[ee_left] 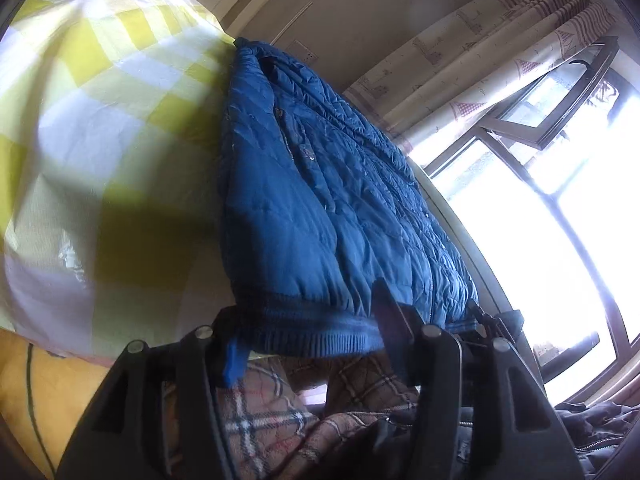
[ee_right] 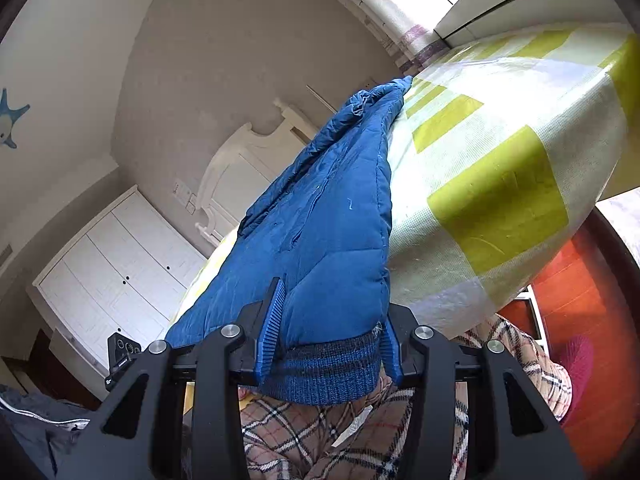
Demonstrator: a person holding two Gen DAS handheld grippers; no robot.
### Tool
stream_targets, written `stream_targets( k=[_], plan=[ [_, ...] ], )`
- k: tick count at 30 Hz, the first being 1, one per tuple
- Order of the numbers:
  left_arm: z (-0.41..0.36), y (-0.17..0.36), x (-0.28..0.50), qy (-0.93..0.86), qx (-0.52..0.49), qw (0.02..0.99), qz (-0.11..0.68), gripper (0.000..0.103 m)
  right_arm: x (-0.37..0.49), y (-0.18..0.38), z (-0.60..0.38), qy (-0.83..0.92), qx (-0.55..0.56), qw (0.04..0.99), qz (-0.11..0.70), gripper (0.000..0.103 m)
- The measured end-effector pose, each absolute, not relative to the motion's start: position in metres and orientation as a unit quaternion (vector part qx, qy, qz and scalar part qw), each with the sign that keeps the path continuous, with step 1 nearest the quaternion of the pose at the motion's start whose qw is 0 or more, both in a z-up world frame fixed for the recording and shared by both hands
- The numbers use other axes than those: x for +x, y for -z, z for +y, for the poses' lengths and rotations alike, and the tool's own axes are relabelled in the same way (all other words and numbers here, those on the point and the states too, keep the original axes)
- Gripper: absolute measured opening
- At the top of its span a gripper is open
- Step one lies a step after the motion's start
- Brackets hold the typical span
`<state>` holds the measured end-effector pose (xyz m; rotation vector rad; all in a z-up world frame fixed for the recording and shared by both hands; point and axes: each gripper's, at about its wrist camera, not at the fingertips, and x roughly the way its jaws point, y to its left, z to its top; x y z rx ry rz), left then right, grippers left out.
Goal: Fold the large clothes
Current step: 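Lift the hem with both grippers and fold it over toward the collar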
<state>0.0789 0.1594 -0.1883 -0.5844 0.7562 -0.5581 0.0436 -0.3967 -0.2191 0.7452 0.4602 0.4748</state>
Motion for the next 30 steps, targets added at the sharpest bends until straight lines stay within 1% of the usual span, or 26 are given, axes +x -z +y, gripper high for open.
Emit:
stream_targets(
  k=[4, 5, 6, 7, 8, 9, 12, 17, 20, 23, 26, 28, 30],
  plan=[
    [0.159, 0.198, 0.084, 0.253, -0.283, 0.848, 0.37, 0.054, 0.031, 0.215, -0.395, -0.231, 0.336, 0.888, 0.213, 0.036],
    [0.161, 0.199, 0.086, 0.253, -0.288, 0.845, 0.372, 0.052, 0.03, 0.214, -0.395, -0.228, 0.331, 0.89, 0.216, 0.035],
    [0.163, 0.2, 0.086, 0.254, -0.294, 0.845, 0.369, 0.036, 0.028, 0.214, -0.394, -0.225, 0.327, 0.892, 0.217, 0.033],
    [0.162, 0.198, 0.085, 0.26, -0.294, 0.844, 0.365, 0.029, 0.028, 0.212, -0.393, -0.221, 0.322, 0.895, 0.217, 0.029],
    [0.161, 0.194, 0.082, 0.267, -0.29, 0.847, 0.357, 0.016, 0.026, 0.21, -0.39, -0.218, 0.314, 0.899, 0.213, 0.026],
    [0.159, 0.188, 0.078, 0.281, -0.286, 0.848, 0.346, 0.009, 0.024, 0.206, -0.387, -0.215, 0.306, 0.904, 0.207, 0.022],
    [0.162, 0.159, 0.063, 0.289, -0.27, 0.866, 0.307, 0.008, 0.017, 0.189, -0.38, -0.22, 0.298, 0.909, 0.191, 0.018],
    [0.194, 0.12, 0.032, 0.303, -0.287, 0.87, 0.263, 0.008, -0.014, 0.15, -0.357, -0.275, 0.255, 0.912, 0.168, 0.017],
    [0.213, 0.112, -0.002, 0.299, -0.281, 0.874, 0.261, 0.008, -0.047, 0.141, -0.341, -0.313, 0.235, 0.904, 0.172, 0.017],
    [0.232, 0.115, -0.038, 0.3, -0.306, 0.866, 0.258, 0.008, -0.081, 0.145, -0.336, -0.345, 0.249, 0.888, 0.174, 0.018],
    [0.239, 0.107, -0.07, 0.321, -0.321, 0.861, 0.23, 0.008, -0.108, 0.143, -0.333, -0.356, 0.263, 0.882, 0.162, 0.018],
    [0.242, 0.093, -0.073, 0.34, -0.328, 0.856, 0.208, 0.008, -0.111, 0.129, -0.336, -0.361, 0.267, 0.883, 0.137, 0.017],
    [0.24, 0.07, -0.055, 0.365, -0.331, 0.849, 0.191, 0.009, -0.098, 0.106, -0.339, -0.364, 0.269, 0.885, 0.112, 0.018]
  ],
)
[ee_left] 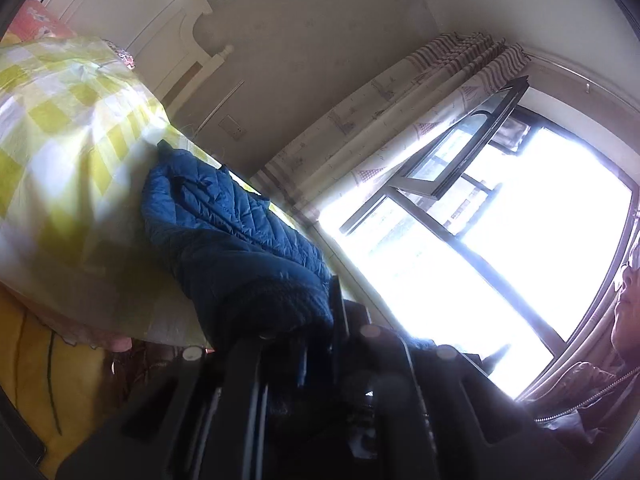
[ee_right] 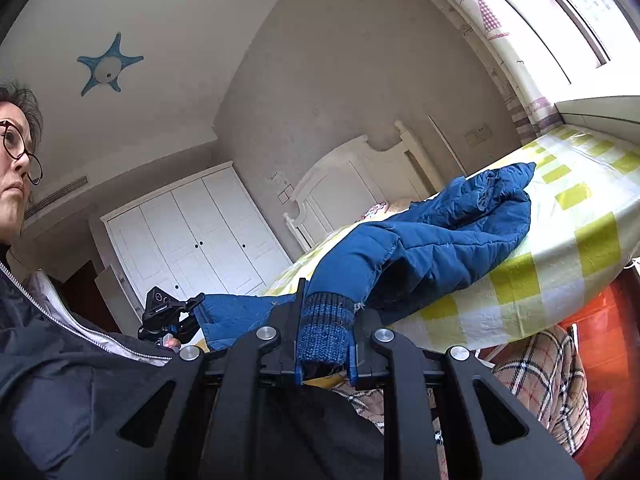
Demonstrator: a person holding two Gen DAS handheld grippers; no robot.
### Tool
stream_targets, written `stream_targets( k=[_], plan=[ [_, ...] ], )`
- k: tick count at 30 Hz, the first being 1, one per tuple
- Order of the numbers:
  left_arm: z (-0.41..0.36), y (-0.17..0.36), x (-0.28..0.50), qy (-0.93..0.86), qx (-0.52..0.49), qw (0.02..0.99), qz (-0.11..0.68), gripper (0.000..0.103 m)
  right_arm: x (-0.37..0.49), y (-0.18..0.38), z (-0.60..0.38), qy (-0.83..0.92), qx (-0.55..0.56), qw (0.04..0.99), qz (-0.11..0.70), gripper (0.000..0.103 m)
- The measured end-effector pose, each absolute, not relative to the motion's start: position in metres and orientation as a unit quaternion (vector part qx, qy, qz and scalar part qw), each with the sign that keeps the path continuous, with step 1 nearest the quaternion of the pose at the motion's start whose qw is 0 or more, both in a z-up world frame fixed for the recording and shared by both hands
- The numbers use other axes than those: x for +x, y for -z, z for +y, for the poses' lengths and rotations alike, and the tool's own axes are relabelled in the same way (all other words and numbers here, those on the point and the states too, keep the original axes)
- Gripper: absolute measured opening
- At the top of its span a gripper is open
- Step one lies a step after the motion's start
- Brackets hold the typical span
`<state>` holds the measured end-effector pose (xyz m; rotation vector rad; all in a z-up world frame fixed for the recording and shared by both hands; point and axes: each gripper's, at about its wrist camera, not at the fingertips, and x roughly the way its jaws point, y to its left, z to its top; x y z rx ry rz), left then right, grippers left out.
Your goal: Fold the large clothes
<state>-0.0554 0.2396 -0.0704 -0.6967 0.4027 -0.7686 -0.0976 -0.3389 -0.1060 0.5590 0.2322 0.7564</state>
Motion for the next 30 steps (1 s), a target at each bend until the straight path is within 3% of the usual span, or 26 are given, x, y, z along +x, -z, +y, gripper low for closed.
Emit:
stream_targets(
  k=[6, 10, 11, 12, 13, 14, 17, 18, 22, 27, 30],
  plan=[
    [0.218, -0.005, 0.094, 0.364, -0.338, 0.845, 0.197, 0.013, 0.031, 0.014, -0.345, -0.328, 0.273, 0.898, 0.111, 0.018],
    [0.194, -0.004, 0.228, 0.28, -0.344, 0.857, 0.263, 0.018, 0.159, 0.002, -0.352, -0.258, 0.304, 0.899, 0.18, 0.02],
    [0.192, 0.009, 0.26, 0.257, -0.364, 0.846, 0.292, 0.024, 0.188, 0.01, -0.357, -0.249, 0.326, 0.889, 0.203, 0.023],
    [0.195, 0.027, 0.288, 0.237, -0.396, 0.827, 0.322, 0.034, 0.212, 0.02, -0.363, -0.237, 0.35, 0.878, 0.222, 0.036],
    [0.201, 0.044, 0.306, 0.214, -0.426, 0.81, 0.342, 0.035, 0.228, 0.03, -0.372, -0.219, 0.372, 0.871, 0.236, 0.054],
    [0.209, 0.056, 0.316, 0.199, -0.451, 0.8, 0.342, 0.037, 0.238, 0.038, -0.382, -0.198, 0.393, 0.866, 0.24, 0.06],
    [0.244, 0.063, 0.316, 0.158, -0.456, 0.825, 0.292, 0.075, 0.236, 0.047, -0.409, -0.179, 0.397, 0.875, 0.21, 0.062],
    [0.253, 0.061, 0.314, 0.142, -0.44, 0.842, 0.279, 0.079, 0.234, 0.047, -0.414, -0.167, 0.371, 0.889, 0.209, 0.062],
    [0.261, 0.056, 0.328, 0.132, -0.327, 0.884, 0.308, 0.08, 0.249, 0.06, -0.411, -0.153, 0.261, 0.915, 0.266, 0.062],
    [0.216, 0.075, 0.356, 0.205, -0.192, 0.874, 0.397, 0.08, 0.291, 0.081, -0.381, -0.18, 0.171, 0.908, 0.338, 0.063],
    [0.2, 0.089, 0.366, 0.2, -0.143, 0.873, 0.421, 0.08, 0.316, 0.089, -0.365, -0.177, 0.13, 0.904, 0.367, 0.071]
  ],
)
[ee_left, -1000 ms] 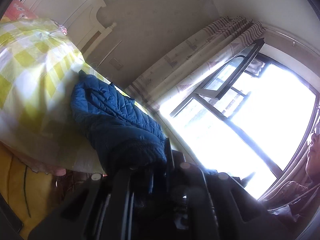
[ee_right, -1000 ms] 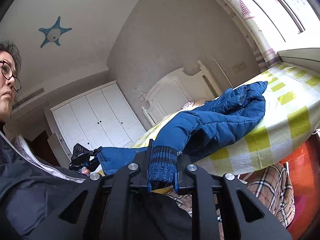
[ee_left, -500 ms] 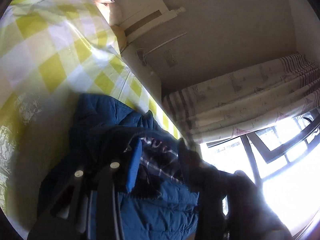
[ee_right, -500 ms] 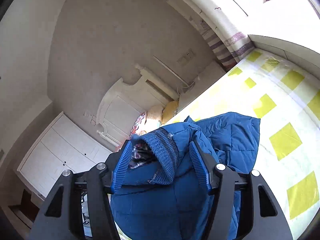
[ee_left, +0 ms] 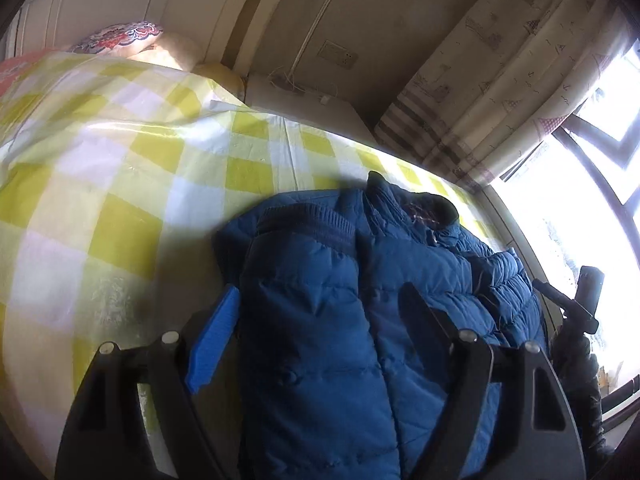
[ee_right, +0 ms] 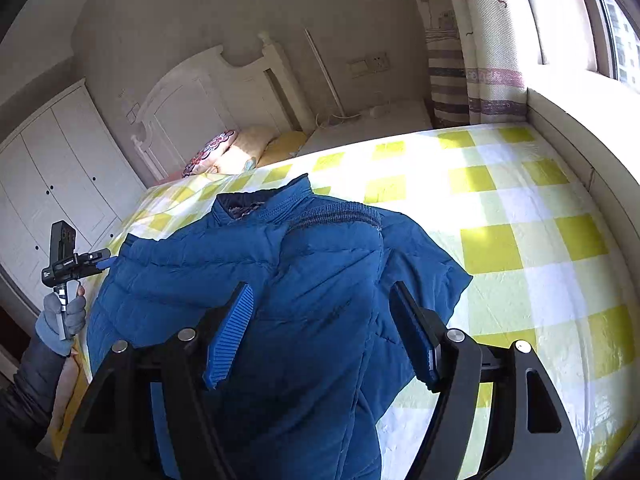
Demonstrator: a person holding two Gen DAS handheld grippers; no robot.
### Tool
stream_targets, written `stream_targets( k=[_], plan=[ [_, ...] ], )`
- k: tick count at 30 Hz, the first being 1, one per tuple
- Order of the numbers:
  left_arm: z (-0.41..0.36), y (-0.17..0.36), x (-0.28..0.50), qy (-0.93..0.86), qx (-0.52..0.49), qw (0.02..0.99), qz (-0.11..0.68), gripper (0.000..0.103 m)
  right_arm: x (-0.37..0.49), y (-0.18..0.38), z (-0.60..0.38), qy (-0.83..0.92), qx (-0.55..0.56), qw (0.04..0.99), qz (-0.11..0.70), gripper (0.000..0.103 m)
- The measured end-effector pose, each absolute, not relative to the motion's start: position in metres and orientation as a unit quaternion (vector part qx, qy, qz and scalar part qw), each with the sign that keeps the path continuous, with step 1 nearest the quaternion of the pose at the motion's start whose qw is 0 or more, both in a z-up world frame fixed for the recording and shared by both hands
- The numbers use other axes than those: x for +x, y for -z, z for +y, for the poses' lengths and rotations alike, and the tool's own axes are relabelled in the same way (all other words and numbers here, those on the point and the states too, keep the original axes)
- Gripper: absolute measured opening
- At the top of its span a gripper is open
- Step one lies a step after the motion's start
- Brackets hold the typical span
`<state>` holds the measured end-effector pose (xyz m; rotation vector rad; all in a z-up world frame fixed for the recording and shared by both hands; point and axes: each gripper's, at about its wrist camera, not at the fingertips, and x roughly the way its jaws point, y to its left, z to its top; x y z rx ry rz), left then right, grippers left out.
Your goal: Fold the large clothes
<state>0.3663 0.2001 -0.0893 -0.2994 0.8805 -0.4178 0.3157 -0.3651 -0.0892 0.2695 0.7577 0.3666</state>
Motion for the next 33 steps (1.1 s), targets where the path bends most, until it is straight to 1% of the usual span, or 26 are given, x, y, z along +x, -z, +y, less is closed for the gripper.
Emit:
stream_targets(
  k=[3, 6, 11, 13, 14, 15, 16, 17, 18, 19, 20, 22, 24, 26, 30, 32, 33],
  plan=[
    [0.198, 0.104, 0.379, 0.2, -0.144, 0.865, 0.437, 0.08, 0.335, 0.095, -0.357, -0.181, 0.118, 0.895, 0.391, 0.074],
    [0.204, 0.117, 0.389, 0.198, -0.16, 0.858, 0.446, 0.08, 0.346, 0.104, -0.354, -0.18, 0.115, 0.887, 0.409, 0.074],
    [0.202, 0.123, 0.403, 0.208, -0.175, 0.853, 0.446, 0.08, 0.356, 0.114, -0.356, -0.19, 0.139, 0.88, 0.413, 0.074],
    [0.199, 0.121, 0.407, 0.213, -0.176, 0.855, 0.44, 0.077, 0.359, 0.115, -0.357, -0.194, 0.148, 0.878, 0.412, 0.074],
    [0.198, 0.119, 0.407, 0.216, -0.176, 0.855, 0.437, 0.07, 0.36, 0.116, -0.357, -0.195, 0.151, 0.878, 0.41, 0.074],
    [0.196, 0.118, 0.408, 0.221, -0.176, 0.856, 0.433, 0.061, 0.36, 0.115, -0.356, -0.198, 0.15, 0.879, 0.408, 0.07],
    [0.193, 0.116, 0.406, 0.218, -0.169, 0.86, 0.429, 0.059, 0.358, 0.113, -0.353, -0.2, 0.14, 0.882, 0.403, 0.061],
    [0.189, 0.113, 0.403, 0.214, -0.155, 0.868, 0.42, 0.048, 0.355, 0.109, -0.349, -0.196, 0.12, 0.89, 0.395, 0.056],
    [0.186, 0.11, 0.398, 0.209, -0.139, 0.878, 0.408, 0.032, 0.349, 0.105, -0.343, -0.195, 0.097, 0.898, 0.382, 0.042],
    [0.183, 0.105, 0.39, 0.208, -0.13, 0.886, 0.393, 0.024, 0.342, 0.098, -0.337, -0.195, 0.073, 0.907, 0.366, 0.025],
    [0.181, 0.098, 0.379, 0.207, -0.123, 0.896, 0.374, 0.017, 0.332, 0.09, -0.33, -0.191, 0.05, 0.916, 0.348, 0.02],
    [0.173, 0.078, 0.344, 0.206, -0.099, 0.919, 0.321, 0.015, 0.305, 0.072, -0.319, -0.18, 0.024, 0.932, 0.314, 0.013],
    [0.162, 0.06, 0.308, 0.214, -0.068, 0.933, 0.283, 0.015, 0.274, 0.055, -0.311, -0.182, 0.01, 0.939, 0.291, 0.01],
    [0.151, 0.043, 0.291, 0.2, -0.03, 0.943, 0.264, 0.015, 0.255, 0.039, -0.303, -0.175, -0.014, 0.944, 0.28, 0.009],
    [0.147, -0.022, 0.32, 0.199, -0.038, 0.949, 0.241, 0.015, 0.272, -0.022, -0.315, -0.167, 0.015, 0.955, 0.244, 0.008],
    [0.138, -0.049, 0.356, 0.169, -0.022, 0.956, 0.238, 0.015, 0.3, -0.05, -0.317, -0.141, 0.017, 0.963, 0.229, 0.008],
    [0.134, -0.054, 0.379, 0.147, -0.01, 0.958, 0.245, 0.015, 0.319, -0.055, -0.318, -0.121, 0.016, 0.965, 0.233, 0.008]
  ],
)
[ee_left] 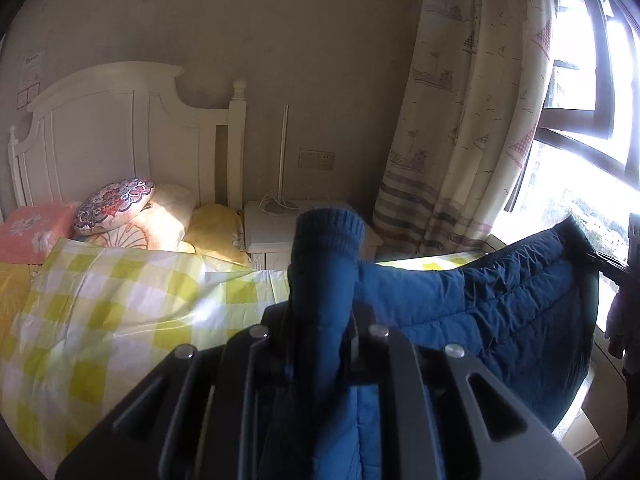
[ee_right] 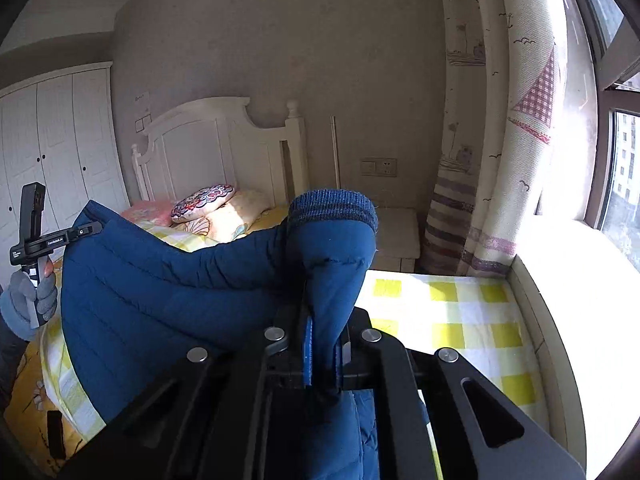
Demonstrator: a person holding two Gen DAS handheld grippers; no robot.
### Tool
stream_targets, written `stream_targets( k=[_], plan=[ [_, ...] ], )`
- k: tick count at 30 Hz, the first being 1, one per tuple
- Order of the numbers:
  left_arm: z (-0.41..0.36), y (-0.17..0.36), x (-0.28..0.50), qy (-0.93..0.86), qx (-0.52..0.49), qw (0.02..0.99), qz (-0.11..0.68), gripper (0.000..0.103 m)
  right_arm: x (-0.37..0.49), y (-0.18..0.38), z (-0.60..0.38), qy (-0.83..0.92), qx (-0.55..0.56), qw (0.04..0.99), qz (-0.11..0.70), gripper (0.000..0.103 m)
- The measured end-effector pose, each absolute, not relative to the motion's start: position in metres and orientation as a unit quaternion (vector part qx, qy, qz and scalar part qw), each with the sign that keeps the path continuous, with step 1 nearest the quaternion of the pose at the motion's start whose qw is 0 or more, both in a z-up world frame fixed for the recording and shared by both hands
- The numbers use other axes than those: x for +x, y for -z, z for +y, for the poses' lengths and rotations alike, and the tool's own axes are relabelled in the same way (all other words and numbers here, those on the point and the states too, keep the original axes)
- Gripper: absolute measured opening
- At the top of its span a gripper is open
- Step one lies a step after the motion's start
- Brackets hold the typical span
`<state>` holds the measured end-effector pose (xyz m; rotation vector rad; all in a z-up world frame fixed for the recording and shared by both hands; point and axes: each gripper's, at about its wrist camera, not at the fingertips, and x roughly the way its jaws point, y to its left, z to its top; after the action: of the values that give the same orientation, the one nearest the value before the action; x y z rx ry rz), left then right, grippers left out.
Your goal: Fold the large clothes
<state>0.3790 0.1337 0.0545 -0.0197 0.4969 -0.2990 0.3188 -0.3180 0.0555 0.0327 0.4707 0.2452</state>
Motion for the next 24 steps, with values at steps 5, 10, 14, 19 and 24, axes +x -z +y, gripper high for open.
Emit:
stream_targets(
  k=[5, 10, 14, 19, 24],
  plan=[
    [0.124, 0.017, 0.485, 0.082, -0.016, 0.928, 0.363, 0.017, 0.415, 0.02, -0.329, -0.043, 0.058, 0.931, 0.357, 0.008],
    [0.121, 0.128, 0.511, 0.035, -0.026, 0.892, 0.45, 0.027, 0.435, 0.131, -0.332, -0.027, 0.115, 0.887, 0.446, 0.009],
    [0.143, 0.129, 0.512, 0.001, -0.062, 0.889, 0.455, 0.058, 0.435, 0.131, -0.341, -0.037, 0.137, 0.884, 0.445, 0.014],
    [0.135, 0.077, 0.475, -0.066, -0.024, 0.942, 0.329, 0.076, 0.42, 0.081, -0.325, -0.005, 0.095, 0.913, 0.396, 0.057],
    [0.05, 0.036, 0.485, -0.008, 0.055, 0.942, 0.331, 0.091, 0.439, 0.027, -0.24, -0.073, 0.002, 0.933, 0.353, 0.067]
  ],
)
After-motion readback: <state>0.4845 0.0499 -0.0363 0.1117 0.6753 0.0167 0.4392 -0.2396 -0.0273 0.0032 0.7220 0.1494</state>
